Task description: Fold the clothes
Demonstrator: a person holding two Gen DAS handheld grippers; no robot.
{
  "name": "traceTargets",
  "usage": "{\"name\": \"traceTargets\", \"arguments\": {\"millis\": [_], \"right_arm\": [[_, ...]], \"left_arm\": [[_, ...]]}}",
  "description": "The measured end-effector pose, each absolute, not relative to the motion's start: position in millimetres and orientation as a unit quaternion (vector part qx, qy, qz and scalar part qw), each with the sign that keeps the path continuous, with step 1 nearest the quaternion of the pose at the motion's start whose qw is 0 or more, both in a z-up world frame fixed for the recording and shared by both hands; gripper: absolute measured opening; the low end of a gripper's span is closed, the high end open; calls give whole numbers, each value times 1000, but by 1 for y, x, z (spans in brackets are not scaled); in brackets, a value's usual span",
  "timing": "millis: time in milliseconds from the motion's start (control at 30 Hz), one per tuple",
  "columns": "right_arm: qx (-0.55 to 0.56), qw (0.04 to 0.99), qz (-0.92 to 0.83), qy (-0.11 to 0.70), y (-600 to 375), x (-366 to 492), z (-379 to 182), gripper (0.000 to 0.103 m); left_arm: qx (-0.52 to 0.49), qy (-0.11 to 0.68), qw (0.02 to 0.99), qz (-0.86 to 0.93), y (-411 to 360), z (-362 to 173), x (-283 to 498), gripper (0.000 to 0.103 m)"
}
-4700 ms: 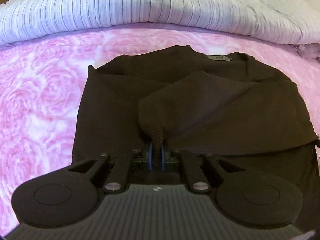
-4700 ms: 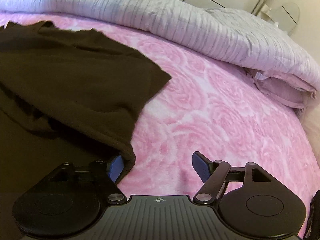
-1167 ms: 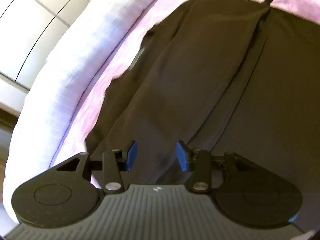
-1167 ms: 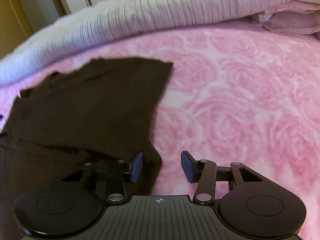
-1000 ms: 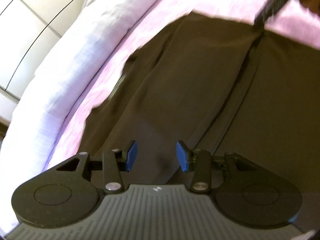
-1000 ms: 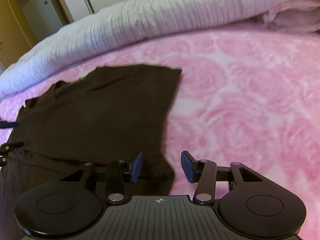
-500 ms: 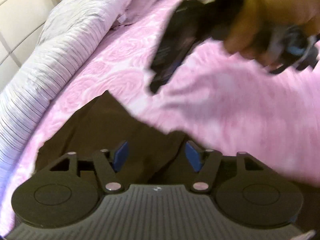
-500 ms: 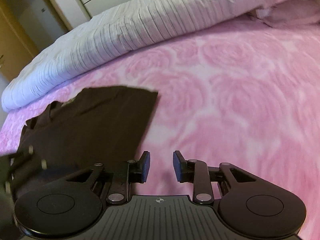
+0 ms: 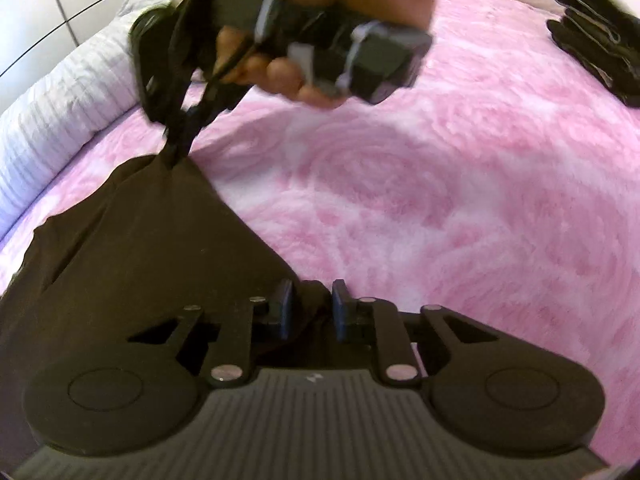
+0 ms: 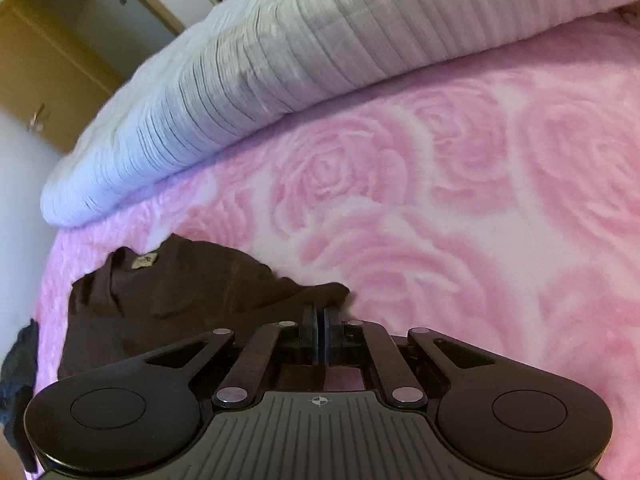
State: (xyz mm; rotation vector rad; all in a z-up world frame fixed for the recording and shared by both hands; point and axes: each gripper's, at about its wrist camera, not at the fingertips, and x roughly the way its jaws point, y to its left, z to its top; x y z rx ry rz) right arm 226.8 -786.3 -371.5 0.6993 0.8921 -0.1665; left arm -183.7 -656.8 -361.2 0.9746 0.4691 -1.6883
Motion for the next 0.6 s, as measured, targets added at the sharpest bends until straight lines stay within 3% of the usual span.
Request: {"name": "traceTargets", "arguments": {"millis": [133,267,433,600], "right_arm": [[328,850,-91,403,-783,217,-374,4],[275,862,-148,400,-763,193,-350,42],[235,882,-114,392,-704,161,-322,43],[216,879,-39,423,-633,152,-338,43]], "left_arm": [[395,202,534,-719,-656,-362,-180,20],[364,243,540,-719,-640,-348,-155,33],[324,256,629,-658,-592,-326,-84,33],[339,271,716,-548,-550,-327,21,33]]}}
